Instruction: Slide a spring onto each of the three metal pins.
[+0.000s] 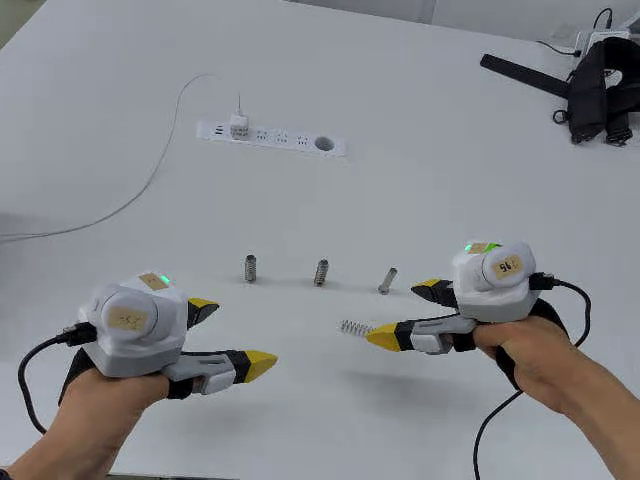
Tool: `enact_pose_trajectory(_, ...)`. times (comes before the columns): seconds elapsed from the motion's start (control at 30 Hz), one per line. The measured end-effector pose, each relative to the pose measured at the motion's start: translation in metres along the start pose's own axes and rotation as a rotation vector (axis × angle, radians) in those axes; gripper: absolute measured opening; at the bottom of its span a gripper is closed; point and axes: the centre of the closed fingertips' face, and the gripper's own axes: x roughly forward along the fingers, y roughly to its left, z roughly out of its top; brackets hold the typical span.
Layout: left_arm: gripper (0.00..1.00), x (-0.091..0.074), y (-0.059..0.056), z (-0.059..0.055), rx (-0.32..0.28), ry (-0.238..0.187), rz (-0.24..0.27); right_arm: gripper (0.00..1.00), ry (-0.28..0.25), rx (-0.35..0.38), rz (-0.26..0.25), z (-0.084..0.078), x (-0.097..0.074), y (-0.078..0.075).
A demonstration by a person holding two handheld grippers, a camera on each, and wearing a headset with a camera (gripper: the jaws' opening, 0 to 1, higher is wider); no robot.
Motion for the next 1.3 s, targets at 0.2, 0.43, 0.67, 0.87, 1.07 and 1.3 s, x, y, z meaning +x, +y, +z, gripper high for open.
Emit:
enact_pose_trajectory(0.2, 0.70, 0.001, 0.001, 0.002, -0.001, 0.005, 0.003, 0.77, -0.073, 0.068, -0.026, -0.005, -0.012, -0.001)
enact_pose_trajectory(0.43, 0.71, 0.000, 0.006, 0.001, -0.010, 0.013, 0.017, 0.80, -0.084, 0.093, -0.038, -0.016, -0.022, -0.002)
enact_pose_trajectory(0.67, 0.73, 0.001, 0.011, -0.001, -0.012, 0.026, 0.024, 0.83, -0.092, 0.116, -0.045, -0.026, -0.030, -0.001)
enact_pose_trajectory(0.87, 0.74, 0.006, 0.008, -0.002, -0.004, 0.041, 0.013, 0.83, -0.097, 0.140, -0.050, -0.033, -0.034, -0.001)
enact_pose_trajectory(1.07, 0.74, 0.016, 0.000, 0.000, 0.016, 0.055, -0.013, 0.84, -0.108, 0.155, -0.059, -0.035, -0.038, -0.003)
enact_pose_trajectory(1.3, 0.73, 0.031, -0.011, 0.003, 0.054, 0.076, -0.053, 0.85, -0.102, 0.145, -0.051, -0.039, -0.038, 0.002)
